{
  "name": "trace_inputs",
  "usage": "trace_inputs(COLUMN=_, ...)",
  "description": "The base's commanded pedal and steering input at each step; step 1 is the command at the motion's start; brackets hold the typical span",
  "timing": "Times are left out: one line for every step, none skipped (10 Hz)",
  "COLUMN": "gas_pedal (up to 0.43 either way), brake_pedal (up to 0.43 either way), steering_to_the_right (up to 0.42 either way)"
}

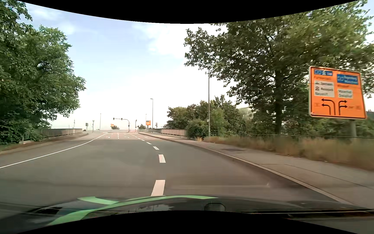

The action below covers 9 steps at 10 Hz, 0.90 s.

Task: Follow the waypoints while adhering to traffic rules and regulations

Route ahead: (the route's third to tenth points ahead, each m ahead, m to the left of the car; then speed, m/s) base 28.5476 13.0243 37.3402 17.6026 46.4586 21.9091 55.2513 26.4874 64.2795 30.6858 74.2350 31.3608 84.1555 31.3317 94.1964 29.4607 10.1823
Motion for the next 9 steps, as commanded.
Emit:
trace_inputs(gas_pedal=0.209, brake_pedal=0.000, steering_to_the_right=-0.094)
trace_inputs(gas_pedal=0.209, brake_pedal=0.000, steering_to_the_right=-0.093)
trace_inputs(gas_pedal=0.197, brake_pedal=0.000, steering_to_the_right=-0.093)
trace_inputs(gas_pedal=0.197, brake_pedal=0.000, steering_to_the_right=-0.092)
trace_inputs(gas_pedal=0.197, brake_pedal=0.000, steering_to_the_right=-0.089)
trace_inputs(gas_pedal=0.209, brake_pedal=0.000, steering_to_the_right=-0.084)
trace_inputs(gas_pedal=0.209, brake_pedal=0.000, steering_to_the_right=-0.079)
trace_inputs(gas_pedal=0.209, brake_pedal=0.000, steering_to_the_right=-0.076)
trace_inputs(gas_pedal=0.209, brake_pedal=0.000, steering_to_the_right=-0.075)
